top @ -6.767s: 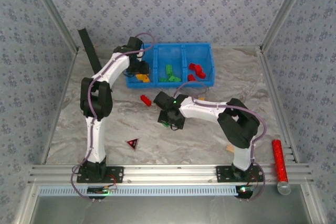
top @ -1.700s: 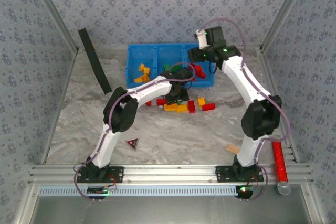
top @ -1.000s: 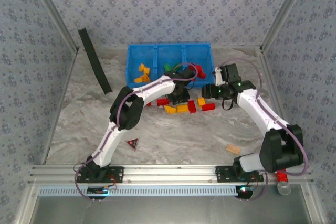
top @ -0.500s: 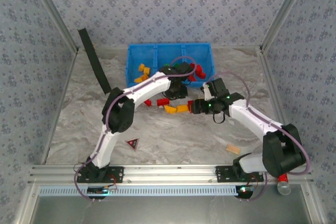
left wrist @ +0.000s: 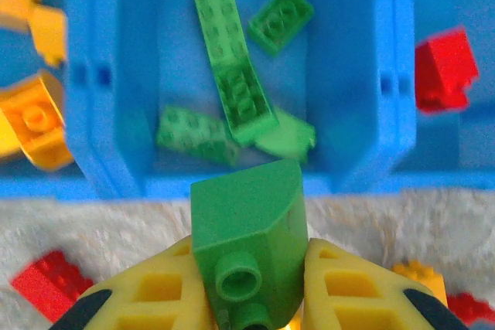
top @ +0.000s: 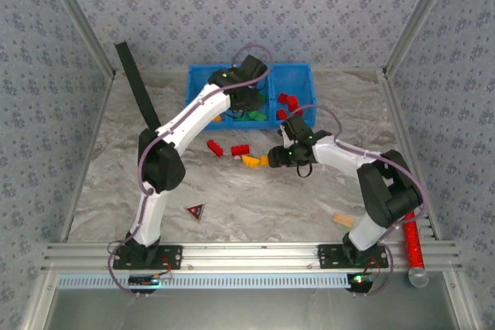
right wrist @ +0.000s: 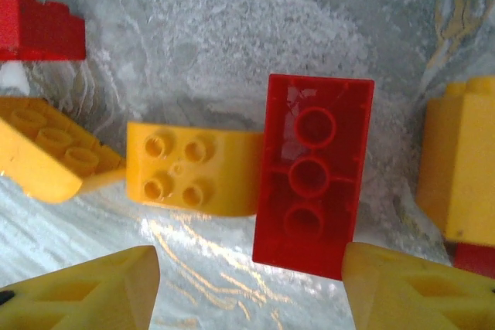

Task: Sort the legos into containers by color
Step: Place the lego in the container.

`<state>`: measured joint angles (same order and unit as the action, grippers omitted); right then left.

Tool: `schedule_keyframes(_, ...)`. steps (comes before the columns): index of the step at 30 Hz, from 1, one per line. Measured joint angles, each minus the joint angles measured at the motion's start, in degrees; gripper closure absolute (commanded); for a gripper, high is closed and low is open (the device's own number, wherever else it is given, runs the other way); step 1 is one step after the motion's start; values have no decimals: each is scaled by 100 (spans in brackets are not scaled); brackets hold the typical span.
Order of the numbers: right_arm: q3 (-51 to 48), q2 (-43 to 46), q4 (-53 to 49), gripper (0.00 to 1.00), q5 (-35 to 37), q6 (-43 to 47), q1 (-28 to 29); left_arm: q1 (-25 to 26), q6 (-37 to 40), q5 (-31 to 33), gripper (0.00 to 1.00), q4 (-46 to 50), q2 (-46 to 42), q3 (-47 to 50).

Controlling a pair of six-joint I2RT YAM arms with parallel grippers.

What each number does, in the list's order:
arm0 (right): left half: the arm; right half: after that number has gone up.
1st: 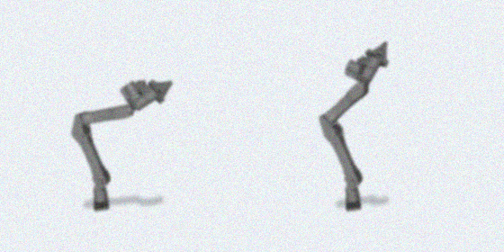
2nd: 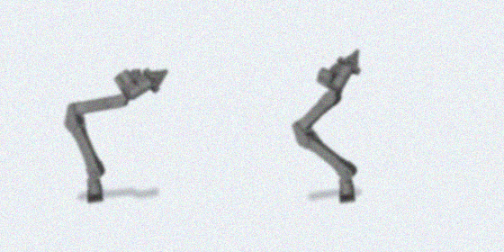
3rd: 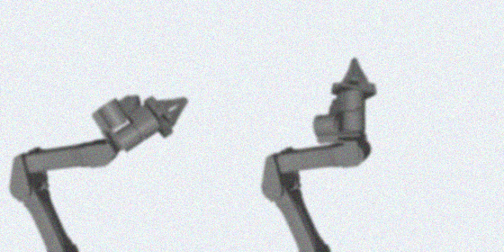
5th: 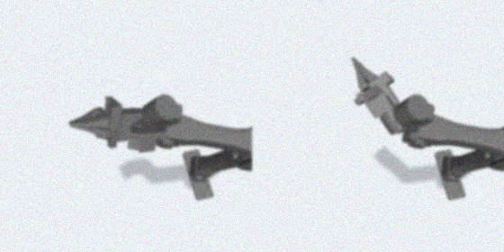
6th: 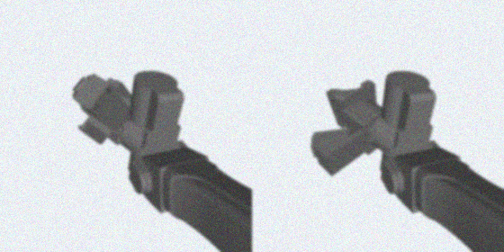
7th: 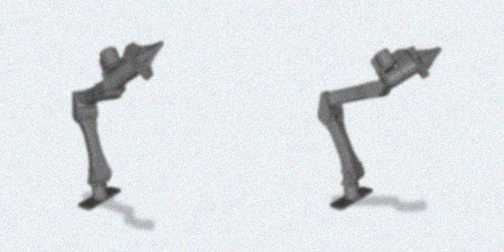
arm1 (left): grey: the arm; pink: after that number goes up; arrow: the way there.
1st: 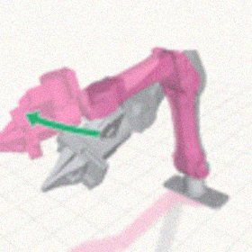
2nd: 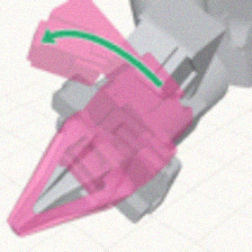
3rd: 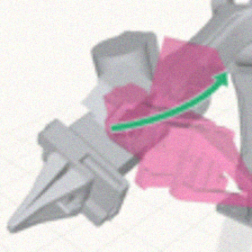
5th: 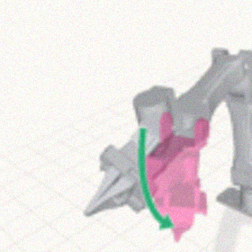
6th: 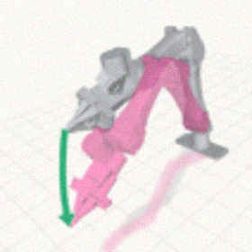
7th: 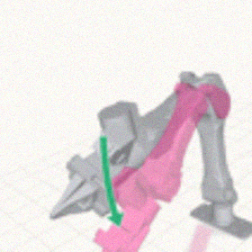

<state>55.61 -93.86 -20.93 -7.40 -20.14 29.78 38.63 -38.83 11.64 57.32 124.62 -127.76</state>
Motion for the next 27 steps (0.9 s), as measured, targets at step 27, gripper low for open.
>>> schedule_keyframes(27, 376, -625, 249, 39, 409, -385, -118, -479, 538, -435, 87, 319, 2188, -1749)
